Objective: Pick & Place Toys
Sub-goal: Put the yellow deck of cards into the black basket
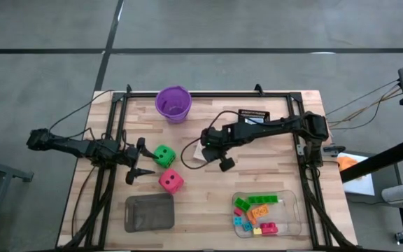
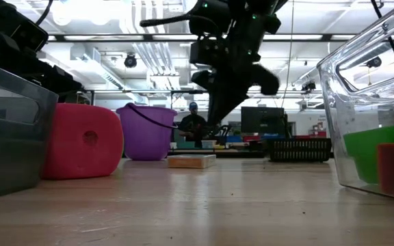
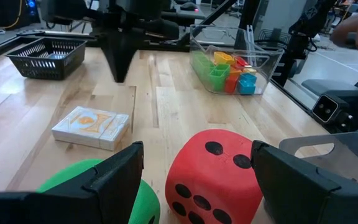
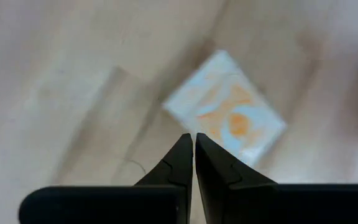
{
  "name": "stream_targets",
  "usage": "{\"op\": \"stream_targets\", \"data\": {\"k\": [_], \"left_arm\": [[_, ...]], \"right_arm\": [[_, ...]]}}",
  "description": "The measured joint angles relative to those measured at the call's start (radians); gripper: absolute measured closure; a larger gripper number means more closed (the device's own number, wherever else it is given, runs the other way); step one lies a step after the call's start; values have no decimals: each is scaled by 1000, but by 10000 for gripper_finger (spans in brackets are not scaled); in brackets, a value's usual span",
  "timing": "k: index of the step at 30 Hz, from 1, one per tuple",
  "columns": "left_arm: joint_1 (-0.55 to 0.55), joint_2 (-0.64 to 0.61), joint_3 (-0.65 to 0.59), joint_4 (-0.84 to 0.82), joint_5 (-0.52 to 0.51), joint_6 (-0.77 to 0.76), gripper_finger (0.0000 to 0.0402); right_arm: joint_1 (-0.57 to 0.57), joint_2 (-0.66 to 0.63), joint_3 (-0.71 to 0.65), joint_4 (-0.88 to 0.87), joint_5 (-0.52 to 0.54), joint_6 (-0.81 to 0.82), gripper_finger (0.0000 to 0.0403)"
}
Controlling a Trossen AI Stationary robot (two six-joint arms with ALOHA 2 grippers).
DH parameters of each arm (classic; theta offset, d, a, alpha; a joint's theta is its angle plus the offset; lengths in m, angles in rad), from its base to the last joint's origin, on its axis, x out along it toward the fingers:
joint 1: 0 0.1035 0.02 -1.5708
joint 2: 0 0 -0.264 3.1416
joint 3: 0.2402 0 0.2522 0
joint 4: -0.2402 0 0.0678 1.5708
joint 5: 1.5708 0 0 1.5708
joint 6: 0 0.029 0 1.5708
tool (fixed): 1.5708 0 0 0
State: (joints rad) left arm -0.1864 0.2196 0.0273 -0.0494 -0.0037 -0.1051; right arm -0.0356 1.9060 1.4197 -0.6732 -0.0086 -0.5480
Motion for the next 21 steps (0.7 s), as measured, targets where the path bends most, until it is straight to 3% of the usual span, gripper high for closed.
{"op": "stream_targets", "data": {"k": [4,13,16,21], "left_arm": [[0,0,0,0,0,0,101],[0,0,0,0,0,0,101],[0,0,0,0,0,0,101],[0,0,0,0,0,0,101]], "right_arm": [[0,13,12,35,118,33,385],[-3,45,16,-11,123,-8,375],[-3,52,16,-31,124,-18,332],[-2,73,18,-38,164,-57,201]]}}
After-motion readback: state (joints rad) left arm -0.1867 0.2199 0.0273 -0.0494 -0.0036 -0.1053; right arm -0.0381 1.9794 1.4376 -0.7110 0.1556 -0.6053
